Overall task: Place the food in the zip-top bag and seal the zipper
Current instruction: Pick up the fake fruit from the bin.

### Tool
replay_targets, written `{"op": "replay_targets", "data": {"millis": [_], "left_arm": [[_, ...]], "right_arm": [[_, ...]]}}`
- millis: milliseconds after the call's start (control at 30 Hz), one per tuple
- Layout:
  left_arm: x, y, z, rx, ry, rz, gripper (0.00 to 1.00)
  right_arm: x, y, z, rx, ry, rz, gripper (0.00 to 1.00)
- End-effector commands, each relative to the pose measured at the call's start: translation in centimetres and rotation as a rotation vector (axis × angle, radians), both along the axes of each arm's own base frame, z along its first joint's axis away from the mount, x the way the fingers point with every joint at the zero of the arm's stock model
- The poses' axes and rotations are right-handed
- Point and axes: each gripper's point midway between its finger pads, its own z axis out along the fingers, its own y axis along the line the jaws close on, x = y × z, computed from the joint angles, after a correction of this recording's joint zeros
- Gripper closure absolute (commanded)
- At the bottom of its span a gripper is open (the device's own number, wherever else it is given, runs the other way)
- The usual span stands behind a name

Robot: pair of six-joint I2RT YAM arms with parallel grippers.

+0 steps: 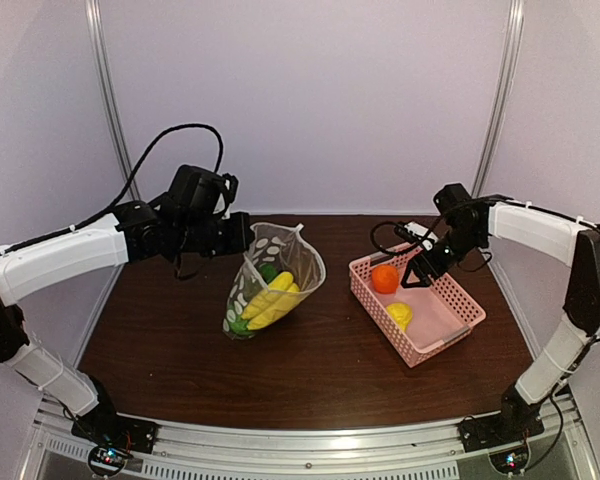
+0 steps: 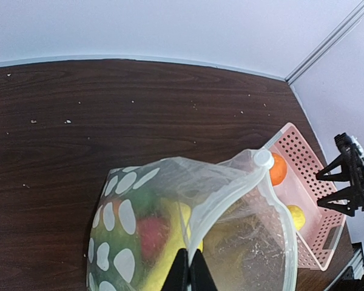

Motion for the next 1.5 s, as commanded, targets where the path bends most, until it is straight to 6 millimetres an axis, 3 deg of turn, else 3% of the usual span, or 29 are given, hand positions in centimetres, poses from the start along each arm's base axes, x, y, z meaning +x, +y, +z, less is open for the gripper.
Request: {"op": "replay_targets", "data": {"millis": [0,467,667,1000,1233,1467], "left_arm": [[0.4,-0.3,1.1,-0.036,-0.023,-0.006,1.0],[0.2,-0.3,0.7,-0.042,-0.007,-0.008,1.0],[0.0,-0.3,0.7,-0.043,-0.006,-0.01,1.0],[-0.2,0.1,0.4,-0.04,-0.001,-0.006,1.0],[-0.2,0.1,0.2,-0.037,0.0,-0.005,1.0],[-0.1,-0.2,0.1,-0.04,0.001,-0.011,1.0]], "right_arm": [[-2.0,0.4,-2.9,0.013,0.118,0.064,0.3],[-3.7,1.5,-5.1,0.052,0.235,0.106,0.23],[-3.9,1.7,-6.7,0.025,0.281,0.104,0.24],[-4.6,2.8,-7.7,0.039,0.339,0.129,0.31],[-4.5,2.4,-7.3,0.014,0.321,0.127,0.42],[-2.9,0.6,-3.8,-0.083,0.159,0.105,0.45]]}}
